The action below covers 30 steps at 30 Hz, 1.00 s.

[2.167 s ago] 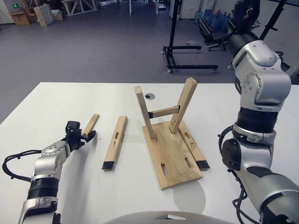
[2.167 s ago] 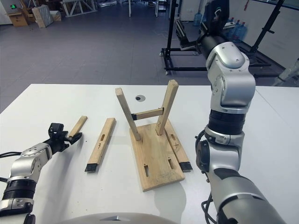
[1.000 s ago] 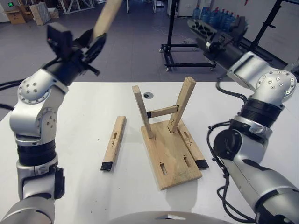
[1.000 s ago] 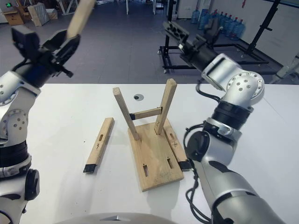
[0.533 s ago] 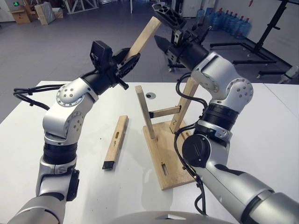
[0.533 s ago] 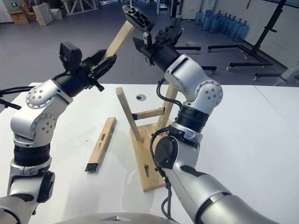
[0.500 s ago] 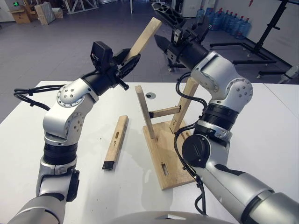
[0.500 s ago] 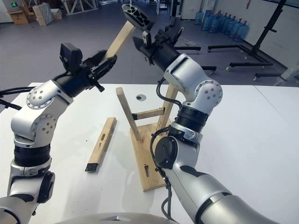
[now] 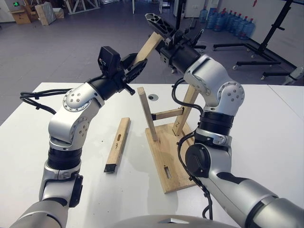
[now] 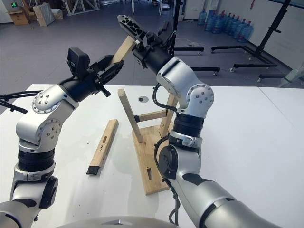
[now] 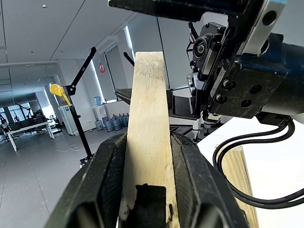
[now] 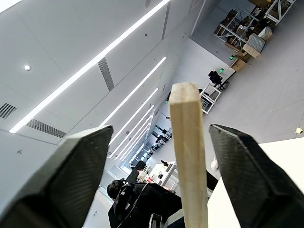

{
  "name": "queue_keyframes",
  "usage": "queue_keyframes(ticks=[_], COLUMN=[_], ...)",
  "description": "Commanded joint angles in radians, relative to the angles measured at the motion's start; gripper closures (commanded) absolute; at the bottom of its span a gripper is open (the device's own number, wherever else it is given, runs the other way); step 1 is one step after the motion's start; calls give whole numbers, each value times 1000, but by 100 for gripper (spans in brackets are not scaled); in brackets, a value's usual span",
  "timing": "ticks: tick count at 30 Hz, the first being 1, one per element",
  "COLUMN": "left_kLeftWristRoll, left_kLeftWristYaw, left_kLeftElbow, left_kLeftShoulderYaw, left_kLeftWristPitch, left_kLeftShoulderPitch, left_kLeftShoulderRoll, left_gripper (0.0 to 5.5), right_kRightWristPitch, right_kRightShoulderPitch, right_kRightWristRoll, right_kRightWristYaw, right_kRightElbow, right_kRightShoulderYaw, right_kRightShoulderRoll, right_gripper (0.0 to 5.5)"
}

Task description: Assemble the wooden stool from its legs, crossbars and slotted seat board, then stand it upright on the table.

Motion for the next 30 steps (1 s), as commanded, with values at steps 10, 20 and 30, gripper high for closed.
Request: queue_keyframes(ticks=[10,20,30], left_kLeftWristRoll=[10,19,2], left_kLeftWristYaw=[6,19,71], left_kLeftElbow=[-32,-32,-85], left_kLeftShoulderYaw=[-7,-11,19], left_kLeftWristPitch=[13,20,53], left_kLeftShoulderPitch=[19,27,32], left_kLeftShoulderRoll=[-2,-3,-32], left_gripper=[424,424,282], right_kRightWristPitch=[-78,-104,-136], right_kRightShoulderPitch=[30,40,52], right_kRightWristRoll=[45,32,-27], right_kRightWristYaw=[-25,-9,27], right_kRightElbow=[4,3,-9], right_kRightShoulderYaw=[73,108,144], right_kRightShoulderRoll=[-18,-46,-86], right_gripper=[420,507,510])
